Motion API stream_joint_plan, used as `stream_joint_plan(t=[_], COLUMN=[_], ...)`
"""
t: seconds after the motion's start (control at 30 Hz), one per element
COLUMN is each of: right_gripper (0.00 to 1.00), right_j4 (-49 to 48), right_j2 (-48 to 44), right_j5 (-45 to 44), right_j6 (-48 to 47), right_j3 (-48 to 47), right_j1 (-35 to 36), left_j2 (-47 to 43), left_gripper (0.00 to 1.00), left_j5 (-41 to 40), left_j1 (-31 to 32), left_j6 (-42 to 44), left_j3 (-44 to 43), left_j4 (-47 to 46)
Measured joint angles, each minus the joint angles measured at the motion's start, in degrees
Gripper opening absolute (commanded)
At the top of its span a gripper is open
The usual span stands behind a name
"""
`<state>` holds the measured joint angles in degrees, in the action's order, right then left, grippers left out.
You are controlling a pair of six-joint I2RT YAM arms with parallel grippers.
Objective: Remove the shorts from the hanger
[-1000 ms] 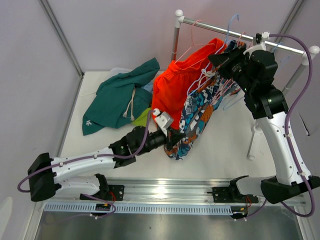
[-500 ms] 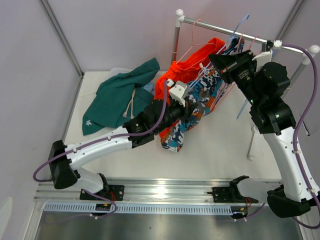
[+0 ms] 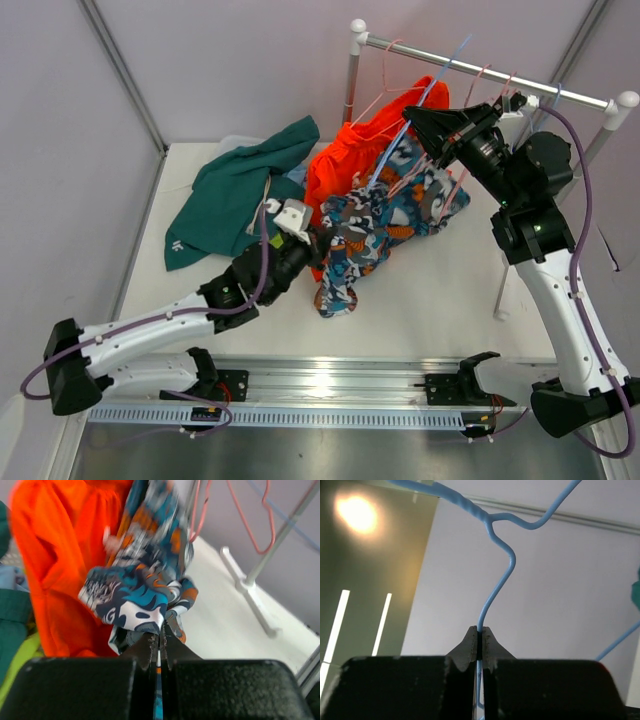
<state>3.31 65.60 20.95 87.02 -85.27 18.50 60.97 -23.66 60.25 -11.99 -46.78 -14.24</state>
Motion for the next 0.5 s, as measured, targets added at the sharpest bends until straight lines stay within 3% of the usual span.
stream_joint_plan(t=[0.2, 0.37, 0.5], right_gripper=[0.0, 0.0, 0.0], right_j4=[-3.91, -3.23, -1.07], right_j2=[0.26, 1.86, 4.22], right_j5=[1.33, 0.72, 0.81], right_j6=[3.43, 1.95, -0.52], right_j3=[0.39, 0.39, 0.0], right_j1=[-0.2, -0.13, -1.66], left_j2=[-1.84, 2.08, -1.44], left_gripper=[0.0, 0.0, 0.0], left_j5=[-1.29, -0.57, 1.01], left_j1=[-0.13, -0.17, 0.33], left_j6=[0.52, -0.39, -2.21], left_j3=[-0.52, -2.6, -1.16], left_j4=[-3.06, 0.13, 3.69])
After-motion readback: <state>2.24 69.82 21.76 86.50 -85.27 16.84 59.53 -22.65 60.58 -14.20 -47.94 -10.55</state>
